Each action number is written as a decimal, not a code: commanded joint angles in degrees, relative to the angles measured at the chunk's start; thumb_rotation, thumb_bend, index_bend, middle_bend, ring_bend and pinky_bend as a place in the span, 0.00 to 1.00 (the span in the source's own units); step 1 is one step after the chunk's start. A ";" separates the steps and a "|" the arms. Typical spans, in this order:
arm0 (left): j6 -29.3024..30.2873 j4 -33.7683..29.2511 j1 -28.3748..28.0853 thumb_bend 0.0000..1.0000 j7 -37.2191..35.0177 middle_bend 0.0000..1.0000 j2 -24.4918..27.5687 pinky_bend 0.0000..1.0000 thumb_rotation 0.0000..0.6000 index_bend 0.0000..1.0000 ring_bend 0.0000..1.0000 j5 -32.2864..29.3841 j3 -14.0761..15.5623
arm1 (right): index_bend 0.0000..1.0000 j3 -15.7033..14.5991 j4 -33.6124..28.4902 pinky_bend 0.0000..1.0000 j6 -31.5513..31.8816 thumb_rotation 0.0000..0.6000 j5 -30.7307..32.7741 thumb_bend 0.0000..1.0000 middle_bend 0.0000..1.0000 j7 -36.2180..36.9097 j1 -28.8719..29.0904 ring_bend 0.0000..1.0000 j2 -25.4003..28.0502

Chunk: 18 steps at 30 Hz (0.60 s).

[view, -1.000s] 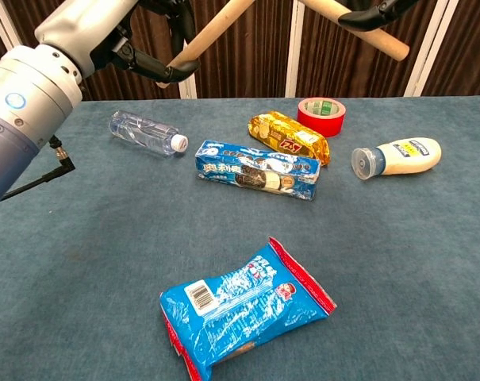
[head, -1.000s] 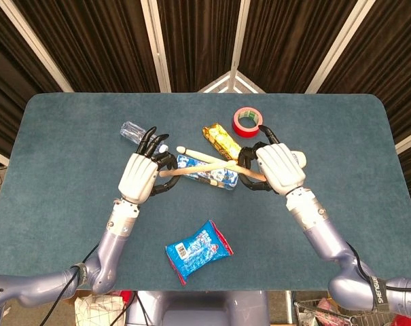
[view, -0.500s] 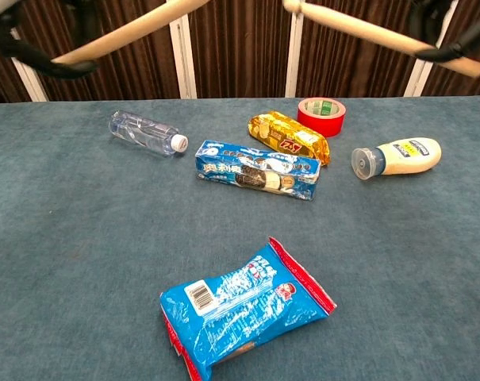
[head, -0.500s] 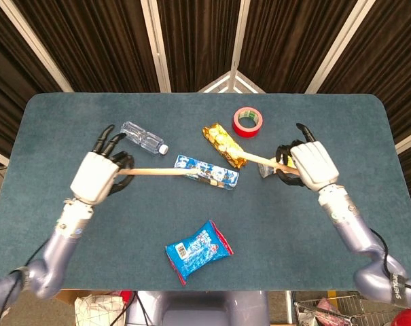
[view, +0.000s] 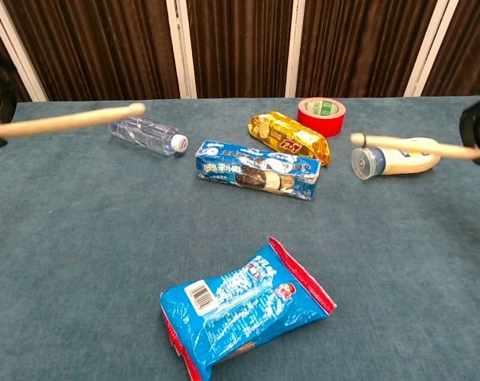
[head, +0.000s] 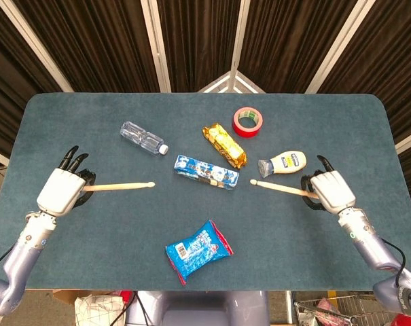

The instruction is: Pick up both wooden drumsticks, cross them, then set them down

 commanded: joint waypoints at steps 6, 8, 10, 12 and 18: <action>-6.77 15.43 0.45 0.48 -5.04 0.64 -9.31 0.00 1.00 0.62 0.16 -1.19 2.51 | 0.79 -2.66 9.84 0.00 -1.34 1.00 -2.07 0.46 0.66 1.60 -1.47 0.45 -6.57; -7.08 17.18 0.40 0.48 -5.79 0.63 -10.45 0.00 1.00 0.61 0.15 -0.95 2.67 | 0.79 -2.87 10.65 0.00 -1.58 1.00 -2.16 0.46 0.66 1.58 -1.58 0.45 -7.01; -7.75 19.50 0.22 0.48 -6.77 0.62 -11.92 0.00 1.00 0.60 0.14 -0.57 2.95 | 0.79 -3.21 11.92 0.00 -1.82 1.00 -2.37 0.46 0.66 1.38 -1.77 0.45 -7.64; -8.29 21.05 0.06 0.48 -7.70 0.59 -13.00 0.00 1.00 0.58 0.13 -0.23 3.16 | 0.79 -3.36 12.73 0.00 -2.01 1.00 -2.33 0.46 0.66 1.27 -2.02 0.45 -8.17; -7.84 23.29 -0.29 0.48 -6.30 0.46 -14.48 0.00 1.00 0.49 0.08 1.22 3.50 | 0.73 -2.86 13.20 0.00 -4.19 1.00 -0.41 0.46 0.62 -0.25 -2.33 0.41 -9.18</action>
